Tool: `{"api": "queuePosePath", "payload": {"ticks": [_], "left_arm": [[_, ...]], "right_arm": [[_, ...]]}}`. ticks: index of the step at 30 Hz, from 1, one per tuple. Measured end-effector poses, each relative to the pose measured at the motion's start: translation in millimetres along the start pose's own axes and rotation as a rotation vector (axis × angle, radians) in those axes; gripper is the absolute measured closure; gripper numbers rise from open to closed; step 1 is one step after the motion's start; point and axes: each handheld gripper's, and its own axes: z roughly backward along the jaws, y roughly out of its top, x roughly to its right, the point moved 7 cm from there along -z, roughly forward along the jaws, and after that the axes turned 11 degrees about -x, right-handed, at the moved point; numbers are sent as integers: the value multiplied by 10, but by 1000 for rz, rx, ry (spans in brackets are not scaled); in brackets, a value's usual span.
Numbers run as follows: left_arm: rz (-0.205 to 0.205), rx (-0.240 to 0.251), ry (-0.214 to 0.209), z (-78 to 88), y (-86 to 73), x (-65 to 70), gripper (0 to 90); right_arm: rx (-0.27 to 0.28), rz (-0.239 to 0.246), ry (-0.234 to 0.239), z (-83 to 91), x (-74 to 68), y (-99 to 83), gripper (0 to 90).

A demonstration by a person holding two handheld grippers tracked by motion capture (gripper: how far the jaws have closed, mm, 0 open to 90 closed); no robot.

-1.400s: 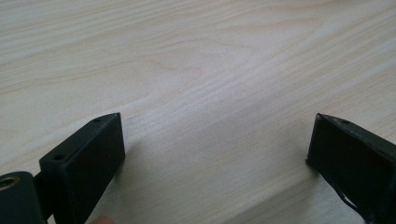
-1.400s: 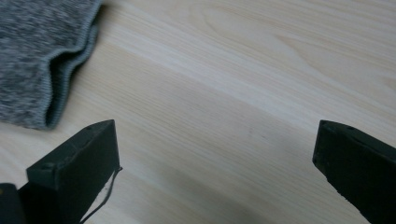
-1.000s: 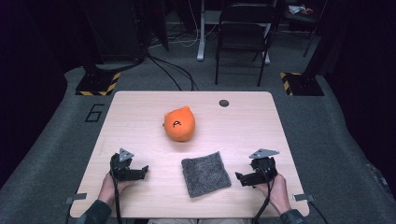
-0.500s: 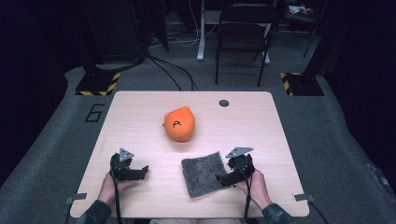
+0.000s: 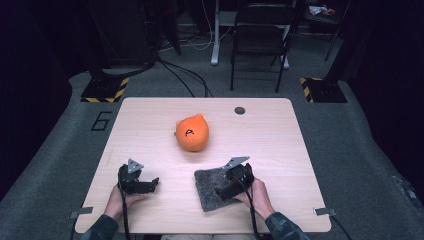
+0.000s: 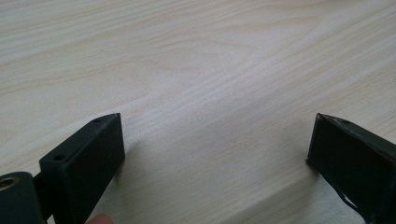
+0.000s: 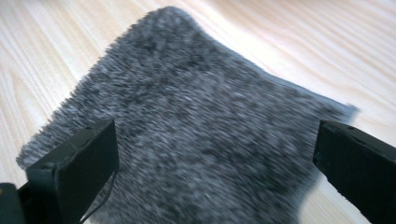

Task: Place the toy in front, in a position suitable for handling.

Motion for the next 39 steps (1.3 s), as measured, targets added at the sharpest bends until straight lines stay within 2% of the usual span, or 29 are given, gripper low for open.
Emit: {"api": "queuePosePath", "payload": {"ticks": [4,8,12,16,18,21,25,31,39], "left_arm": [[1,5,-2,-6,5,0,32],[-2,1,-3,-3,4,2,32],[0,0,-6,1,-2,9,32],[-3,0,-9,-4,2,6,31],[-4,0,-8,-4,3,5,31],[-4,1,-9,-4,3,7,31],[-4,0,-9,-4,2,7,32],[-4,1,-9,-3,2,7,32],[-11,0,-15,-5,4,11,30]], "right_arm": [[-46,45,-20,-137,-78,24,0],[-89,27,-9,-253,-63,-8,71],[-97,49,-47,-304,-71,-36,126],[-95,53,-39,-303,-68,-47,142],[-97,33,-39,-304,-78,-50,152],[-102,47,-41,-297,-57,-42,183],[-83,42,-45,-275,-23,-50,278],[-67,32,-55,-232,49,-63,471],[-49,60,-78,-214,-33,-79,638]]}}
